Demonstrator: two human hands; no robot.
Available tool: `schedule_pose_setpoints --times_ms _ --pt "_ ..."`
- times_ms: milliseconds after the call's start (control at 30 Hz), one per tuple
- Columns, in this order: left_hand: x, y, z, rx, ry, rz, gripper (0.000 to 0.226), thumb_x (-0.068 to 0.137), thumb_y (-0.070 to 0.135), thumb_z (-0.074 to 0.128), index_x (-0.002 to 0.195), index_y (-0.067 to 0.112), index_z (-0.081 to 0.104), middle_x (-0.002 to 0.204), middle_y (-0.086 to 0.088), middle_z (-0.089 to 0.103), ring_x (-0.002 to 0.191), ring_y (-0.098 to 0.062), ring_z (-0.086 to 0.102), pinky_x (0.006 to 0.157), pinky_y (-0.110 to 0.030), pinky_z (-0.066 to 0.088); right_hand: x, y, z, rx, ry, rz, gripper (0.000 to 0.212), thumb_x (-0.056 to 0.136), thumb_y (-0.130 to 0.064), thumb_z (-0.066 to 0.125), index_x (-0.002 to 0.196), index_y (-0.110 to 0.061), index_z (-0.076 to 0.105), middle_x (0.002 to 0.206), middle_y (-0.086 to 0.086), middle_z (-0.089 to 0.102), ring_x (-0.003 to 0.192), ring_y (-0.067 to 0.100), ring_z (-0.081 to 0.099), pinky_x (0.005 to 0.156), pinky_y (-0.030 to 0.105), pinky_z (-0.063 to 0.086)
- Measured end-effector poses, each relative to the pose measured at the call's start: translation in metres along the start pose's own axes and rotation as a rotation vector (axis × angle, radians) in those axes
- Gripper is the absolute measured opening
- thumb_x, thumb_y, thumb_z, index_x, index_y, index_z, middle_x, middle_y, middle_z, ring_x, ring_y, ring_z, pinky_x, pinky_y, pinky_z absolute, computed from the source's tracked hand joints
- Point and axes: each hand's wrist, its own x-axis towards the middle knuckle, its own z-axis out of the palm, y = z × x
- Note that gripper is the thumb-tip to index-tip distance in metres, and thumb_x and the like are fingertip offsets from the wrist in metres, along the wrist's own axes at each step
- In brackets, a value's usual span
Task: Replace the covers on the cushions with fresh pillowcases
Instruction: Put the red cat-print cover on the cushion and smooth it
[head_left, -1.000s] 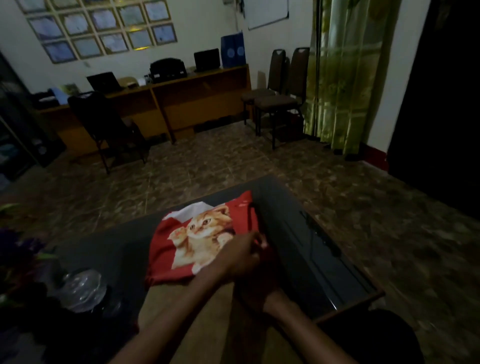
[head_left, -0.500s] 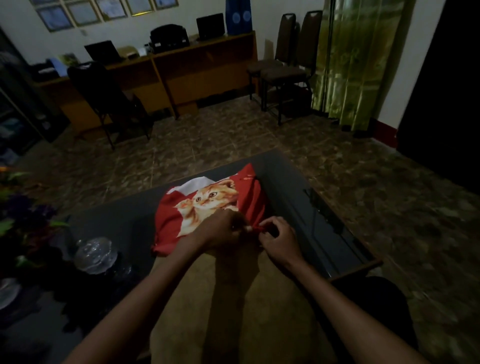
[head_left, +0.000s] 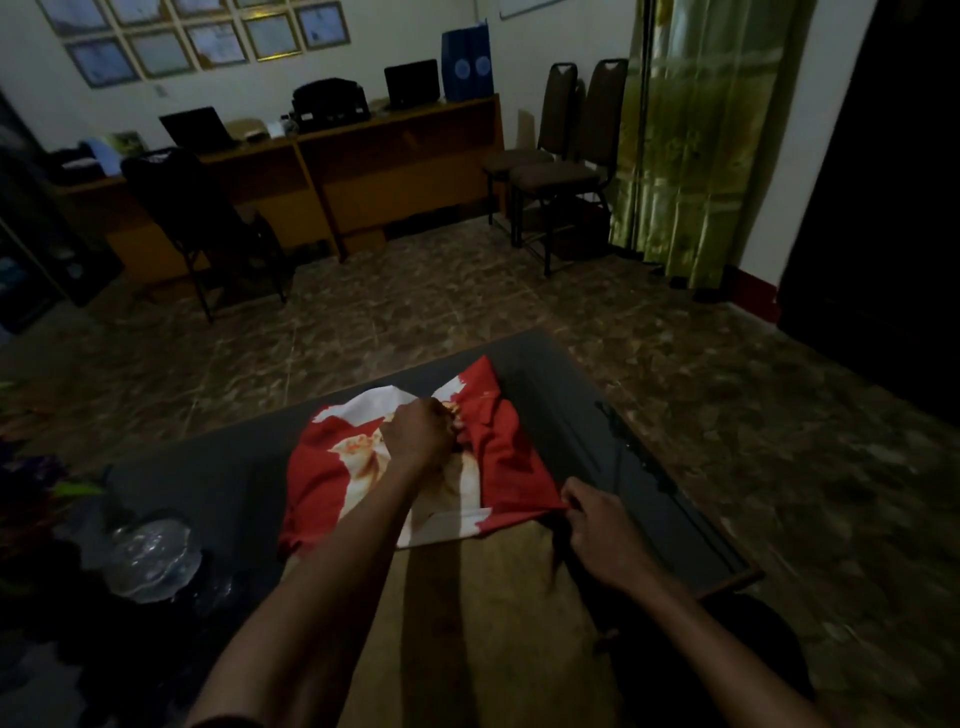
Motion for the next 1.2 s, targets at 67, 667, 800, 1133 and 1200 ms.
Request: schedule_pose_setpoints --times_ms 67,667,800,1133,1200 --pt "0.001 -0.002 0.005 0.077 0.079 0.028 0.013 0.086 0.033 0.073 0.091 0.021 0.075 0.082 -0.004 0.072 0.085 -0.025 0.068 0.077 -0.038 0.050 -0.005 0.008 -0.001 -0.173 -0.104 -0.028 0.026 0.091 -0.010 0.055 0.098 -0.035 0.052 0.093 -0.007 0.066 0.086 0.013 0.065 0.076 0.037 0.050" --pt "-0.088 -0.062 0.019 -0.197 0.124 0.282 0.036 0.100 0.035 0.051 0.129 0.019 0.065 0.128 -0.007 0.066 0.113 -0.019 0.063 0.092 -0.035 0.054 0.080 -0.032 0.035 0.374 0.058 0.408 0.018 0.091 -0.013 0.068 0.108 -0.013 0.072 0.107 0.007 0.073 0.099 0.022 0.068 0.091 0.035 0.054" --pt "-0.108 -0.082 0.023 -0.261 0.053 0.288 0.048 0.100 0.051 0.050 0.141 0.028 0.055 0.150 0.003 0.049 0.132 -0.009 0.050 0.103 -0.037 0.051 0.080 -0.024 0.052 0.352 0.152 0.460 0.008 0.089 -0.009 0.072 0.093 -0.006 0.079 0.099 0.013 0.077 0.096 0.026 0.071 0.085 0.031 0.053" --pt "-0.103 -0.073 0.012 -0.354 0.061 0.357 0.046 0.094 0.038 0.065 0.137 0.024 0.053 0.130 0.002 0.059 0.112 -0.007 0.059 0.088 -0.032 0.056 0.069 -0.003 0.024 -0.123 -0.187 0.480 0.021 0.083 -0.019 0.065 0.097 -0.012 0.080 0.114 0.011 0.075 0.110 0.028 0.068 0.096 0.032 0.053" --pt "-0.111 -0.088 -0.006 -0.387 0.052 0.374 0.033 0.095 0.033 0.064 0.126 0.024 0.057 0.123 0.007 0.058 0.107 0.001 0.059 0.083 -0.027 0.057 0.070 -0.031 0.016 -0.167 -0.149 0.334 0.031 0.083 -0.015 0.071 0.114 -0.016 0.076 0.125 0.009 0.069 0.117 0.026 0.064 0.103 0.029 0.048"
